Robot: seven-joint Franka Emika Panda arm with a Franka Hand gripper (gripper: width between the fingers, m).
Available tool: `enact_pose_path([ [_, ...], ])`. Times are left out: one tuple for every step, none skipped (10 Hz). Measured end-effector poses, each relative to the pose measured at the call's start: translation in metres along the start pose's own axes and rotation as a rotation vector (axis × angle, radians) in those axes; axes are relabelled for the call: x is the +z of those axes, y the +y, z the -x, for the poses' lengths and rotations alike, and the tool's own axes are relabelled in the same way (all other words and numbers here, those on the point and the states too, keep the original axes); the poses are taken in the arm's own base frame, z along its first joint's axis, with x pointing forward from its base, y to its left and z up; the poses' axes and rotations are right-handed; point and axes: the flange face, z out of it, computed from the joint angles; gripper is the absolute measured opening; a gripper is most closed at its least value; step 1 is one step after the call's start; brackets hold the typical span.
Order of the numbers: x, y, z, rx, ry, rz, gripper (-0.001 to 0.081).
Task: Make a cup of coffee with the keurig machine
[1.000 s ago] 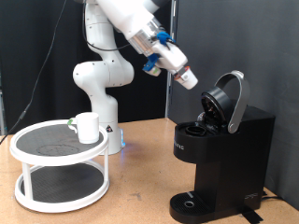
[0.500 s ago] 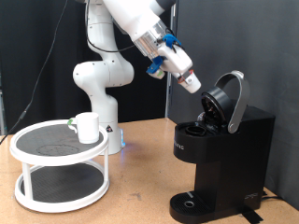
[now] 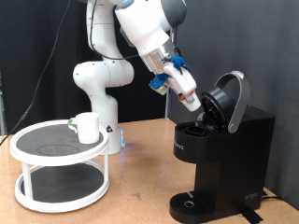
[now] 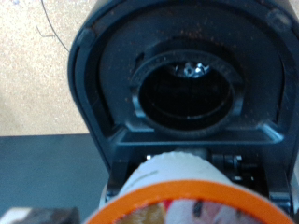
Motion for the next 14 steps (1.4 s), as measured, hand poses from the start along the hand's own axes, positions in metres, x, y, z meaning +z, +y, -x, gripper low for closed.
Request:
enact_pose_path([
  [0.005,0.001,-0.002,-0.002,0.002,-0.012,0.0399],
  [0.01,0.001,-0.005,-0.002,0.005,-0.02,0.0399],
  [0.016,0.002,-0.008,-0.002,0.011,-0.024,0.0399],
  [0.021,0.002,-0.01,-0.003,0.021,-0.028,0.0399],
  [0.028,0.002,-0.012,-0.004,0.03,-0.033,0.0399],
  [0.034,0.001,-0.015,-0.002,0.038,-0.037,0.0399],
  [0.039,0.0,-0.017,0.001,0.042,-0.044,0.0399],
  [0.044,-0.002,-0.018,0.003,0.045,-0.05,0.0399],
  [0.048,-0.004,-0.019,0.006,0.048,-0.054,0.0399],
  [0.051,-0.004,-0.019,0.006,0.049,-0.059,0.0399],
  [0.053,-0.005,-0.018,0.007,0.05,-0.062,0.0399],
  [0.055,-0.005,-0.018,0.008,0.052,-0.064,0.0399],
  [0.057,-0.006,-0.018,0.01,0.053,-0.064,0.0399],
  [0.058,-0.006,-0.017,0.016,0.054,-0.064,0.0399],
])
